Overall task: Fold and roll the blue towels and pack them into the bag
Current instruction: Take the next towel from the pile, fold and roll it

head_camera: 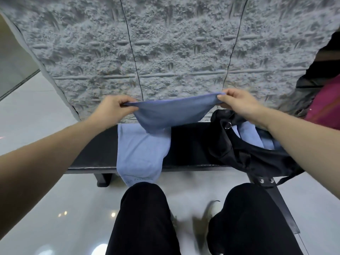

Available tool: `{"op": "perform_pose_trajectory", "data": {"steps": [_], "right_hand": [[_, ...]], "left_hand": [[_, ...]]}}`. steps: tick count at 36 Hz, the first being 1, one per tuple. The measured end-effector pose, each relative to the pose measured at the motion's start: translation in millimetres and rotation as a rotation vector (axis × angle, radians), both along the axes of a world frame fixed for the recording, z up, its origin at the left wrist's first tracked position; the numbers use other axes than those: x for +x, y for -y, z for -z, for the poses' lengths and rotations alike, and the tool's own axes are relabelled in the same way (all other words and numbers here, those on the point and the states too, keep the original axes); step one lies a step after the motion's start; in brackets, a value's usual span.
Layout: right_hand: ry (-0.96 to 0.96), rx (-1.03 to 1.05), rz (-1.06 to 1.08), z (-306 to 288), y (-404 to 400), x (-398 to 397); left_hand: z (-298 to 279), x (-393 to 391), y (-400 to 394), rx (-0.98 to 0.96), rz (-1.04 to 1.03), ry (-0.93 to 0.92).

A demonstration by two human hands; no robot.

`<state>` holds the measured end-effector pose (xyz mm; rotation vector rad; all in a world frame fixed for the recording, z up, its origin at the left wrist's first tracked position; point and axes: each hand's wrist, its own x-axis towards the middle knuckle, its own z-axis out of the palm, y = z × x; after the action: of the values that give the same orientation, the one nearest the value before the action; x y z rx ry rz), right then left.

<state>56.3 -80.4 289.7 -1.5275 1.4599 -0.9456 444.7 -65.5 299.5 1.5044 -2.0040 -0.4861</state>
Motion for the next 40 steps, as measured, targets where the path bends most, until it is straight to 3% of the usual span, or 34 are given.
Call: {"op": "perform_pose_trajectory", "data": {"steps": [3,11,20,27,40], "right_hand": [[-0.106,0.051,-0.060,30,-21,-5],[-0.113,0.232,-0.137,81,-78,-14],[-0.238,0.185,-0.163,95,-108,-22],[-0.247,0.182,-0.152,110,-110,-18],[-0.240,0.118,0.032,138,-66,15]], "left_hand": [[28,3,-20,0.096,0.036,0.020],[84,-5,-79,0.361,0.050,-0.043],[106,-7,-111,0.452,0.029,-0.105],[120,-6,-109,0.472,0.021,-0.049],[135,-30,-66,0.312,-0.114,-0.316]]}}
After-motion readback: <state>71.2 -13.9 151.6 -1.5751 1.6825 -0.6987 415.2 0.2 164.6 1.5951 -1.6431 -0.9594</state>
